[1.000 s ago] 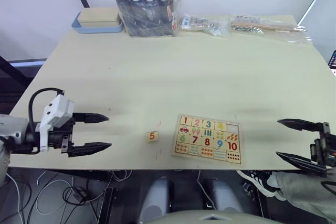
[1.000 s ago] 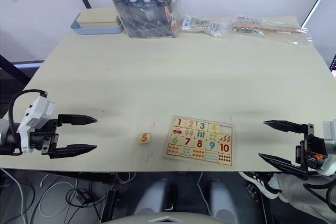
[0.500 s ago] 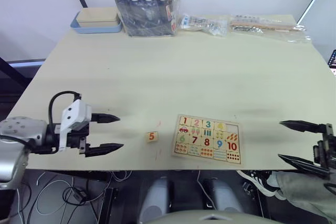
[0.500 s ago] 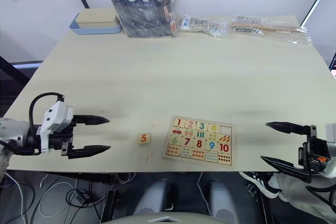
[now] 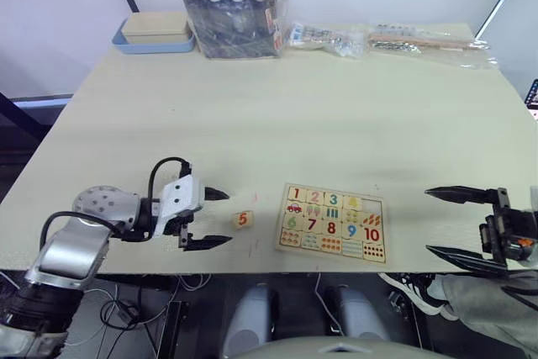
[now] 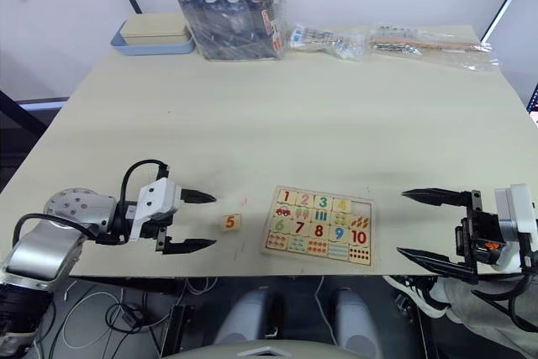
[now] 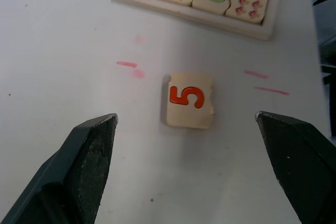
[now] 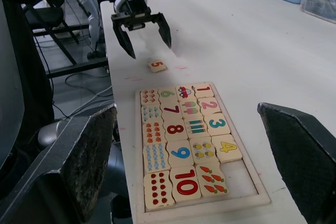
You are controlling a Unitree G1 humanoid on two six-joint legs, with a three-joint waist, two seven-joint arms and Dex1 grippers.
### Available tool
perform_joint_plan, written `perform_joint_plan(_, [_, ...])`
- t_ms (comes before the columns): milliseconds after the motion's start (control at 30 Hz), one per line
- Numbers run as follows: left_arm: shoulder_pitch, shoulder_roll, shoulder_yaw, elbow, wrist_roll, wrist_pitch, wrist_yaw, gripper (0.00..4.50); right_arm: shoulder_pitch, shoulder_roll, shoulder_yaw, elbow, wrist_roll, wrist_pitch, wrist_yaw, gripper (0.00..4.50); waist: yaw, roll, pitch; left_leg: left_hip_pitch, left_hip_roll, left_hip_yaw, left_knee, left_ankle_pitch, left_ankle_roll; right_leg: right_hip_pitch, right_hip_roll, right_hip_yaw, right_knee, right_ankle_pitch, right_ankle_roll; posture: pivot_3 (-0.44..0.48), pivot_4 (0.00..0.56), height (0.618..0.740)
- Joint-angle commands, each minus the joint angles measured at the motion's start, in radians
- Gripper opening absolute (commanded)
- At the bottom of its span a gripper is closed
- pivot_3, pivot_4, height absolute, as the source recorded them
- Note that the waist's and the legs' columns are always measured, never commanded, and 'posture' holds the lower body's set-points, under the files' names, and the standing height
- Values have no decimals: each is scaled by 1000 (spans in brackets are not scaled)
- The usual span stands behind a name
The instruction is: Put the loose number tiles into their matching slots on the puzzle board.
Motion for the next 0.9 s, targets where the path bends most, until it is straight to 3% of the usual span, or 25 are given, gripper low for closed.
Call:
perform_joint_plan(33, [-22,-13,-23,24,38,-51,21,4472,-1,-7,-14,-27,11,-4,-6,4500,0,0,0,0,0,0,0,0,0,0,0,0,0,0,0,0,150,740])
perform_joint_plan(267, [-26,-31,-44,57,64,-101,29,4472,3,-6,-18,-24,11,-9,-7,4500,0,0,0,0,0,0,0,0,0,0,0,0,0,0,0,0,150,740])
perform_joint_plan(400, [-19,-45,-44,58,53,-109,27,3750,4,-4,-18,-24,9,-11,-12,4500,0,0,0,0,0,0,0,0,0,0,0,0,1,0,0,0,150,740])
perform_joint_plan(433, [-16,-47,-45,55,50,-112,23,3134,4,-3,-17,-24,8,-11,-12,4500,0,0,0,0,0,0,0,0,0,0,0,0,1,0,0,0,150,740])
perform_joint_plan(467, [-14,-50,-45,54,51,-114,21,2987,4,-3,-15,-24,8,-12,-14,4500,0,0,0,0,0,0,0,0,0,0,0,0,1,0,0,0,150,740])
perform_joint_plan(600, [-13,-55,-43,61,52,-120,18,1220,3,2,-6,-23,2,-16,-18,4500,0,0,0,0,0,0,0,0,0,0,0,0,1,0,0,0,150,740])
perform_joint_plan(633, [-14,-55,-41,62,50,-123,15,979,3,3,-4,-25,2,-16,-20,4500,0,0,0,0,0,0,0,0,0,0,0,0,1,0,0,0,150,740])
perform_joint_plan(900, [-112,-11,-24,14,-23,-28,-64,980,13,7,-16,-35,4,-18,-34,4500,2,0,0,0,0,0,0,0,0,0,0,0,1,0,0,0,150,740])
